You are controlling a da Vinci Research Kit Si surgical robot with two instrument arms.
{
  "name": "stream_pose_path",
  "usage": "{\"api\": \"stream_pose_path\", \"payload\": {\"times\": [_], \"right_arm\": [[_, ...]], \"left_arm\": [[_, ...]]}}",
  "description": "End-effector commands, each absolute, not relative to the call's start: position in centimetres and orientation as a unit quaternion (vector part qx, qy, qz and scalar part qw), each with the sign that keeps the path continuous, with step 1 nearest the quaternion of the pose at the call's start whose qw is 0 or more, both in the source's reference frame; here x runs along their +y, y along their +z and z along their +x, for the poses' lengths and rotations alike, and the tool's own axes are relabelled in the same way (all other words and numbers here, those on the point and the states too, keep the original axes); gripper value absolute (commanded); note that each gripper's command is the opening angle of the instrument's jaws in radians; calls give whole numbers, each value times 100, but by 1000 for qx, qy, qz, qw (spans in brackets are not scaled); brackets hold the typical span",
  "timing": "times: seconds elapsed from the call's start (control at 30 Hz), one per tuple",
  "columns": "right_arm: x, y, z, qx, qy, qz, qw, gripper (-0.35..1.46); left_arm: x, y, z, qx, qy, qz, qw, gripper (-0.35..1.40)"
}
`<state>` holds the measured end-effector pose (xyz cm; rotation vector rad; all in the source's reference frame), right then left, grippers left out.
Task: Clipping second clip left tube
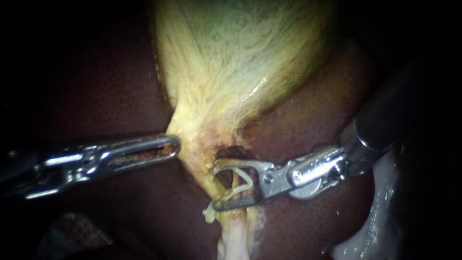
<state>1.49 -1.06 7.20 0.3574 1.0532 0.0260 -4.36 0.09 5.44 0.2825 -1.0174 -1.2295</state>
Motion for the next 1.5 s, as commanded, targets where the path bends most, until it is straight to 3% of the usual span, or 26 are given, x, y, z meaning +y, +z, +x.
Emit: {"api": "stream_pose_path", "payload": {"times": [0.03,0.43,0.73,0.83,0.93,1.5], "right_arm": [[-109,720,151,500,11,169,849,58],[-148,722,185,512,-30,239,824,50],[-144,729,190,496,-9,237,835,35],[-142,728,188,488,9,246,838,16],[-140,725,181,471,46,271,838,-33],[-137,727,175,451,62,283,844,-35]], "left_arm": [[10,544,-436,-455,-550,127,689,-35],[17,556,-443,-455,-550,126,689,-35],[17,558,-449,-455,-550,126,689,-35],[17,559,-450,-455,-550,127,689,-35],[17,559,-451,-455,-550,126,689,-35],[18,563,-452,-455,-549,126,689,-35]]}}
